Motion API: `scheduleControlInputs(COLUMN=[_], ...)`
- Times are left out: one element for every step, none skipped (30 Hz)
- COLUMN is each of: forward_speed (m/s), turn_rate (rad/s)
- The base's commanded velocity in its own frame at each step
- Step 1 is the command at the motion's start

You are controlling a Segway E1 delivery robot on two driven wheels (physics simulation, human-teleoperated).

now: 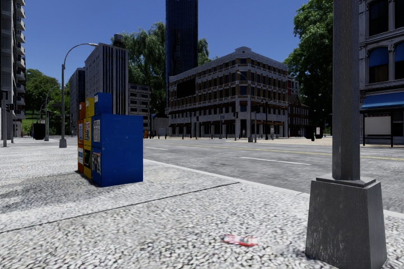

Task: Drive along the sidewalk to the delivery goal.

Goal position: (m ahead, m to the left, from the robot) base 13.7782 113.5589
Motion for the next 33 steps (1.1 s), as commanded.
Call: scheduleControlInputs(forward_speed=[0.00, 0.00, 0.00, 0.00, 0.00, 0.00, 0.00, 0.00, 0.00, 0.00, 0.00, 0.00, 0.00, 0.00, 0.00, 0.00, 0.00, 0.00, 0.00, 0.00, 0.00, 0.00, 0.00, 0.00, 0.00, 0.00, 0.00, 0.00, 0.00, 0.00, 0.00, 0.00, 0.00], turn_rate=[0.00, 0.00, 0.00, 0.00, 0.00, 0.00, 0.00, 0.00, 0.00, 0.00, 0.00, 0.00, 0.00, 0.00, 0.00, 0.00, 0.00, 0.00, 0.00, 0.00, 0.00, 0.00, 0.00, 0.00, 0.00, 0.00, 0.00, 0.00, 0.00, 0.00, 0.00, 0.02, 0.02])
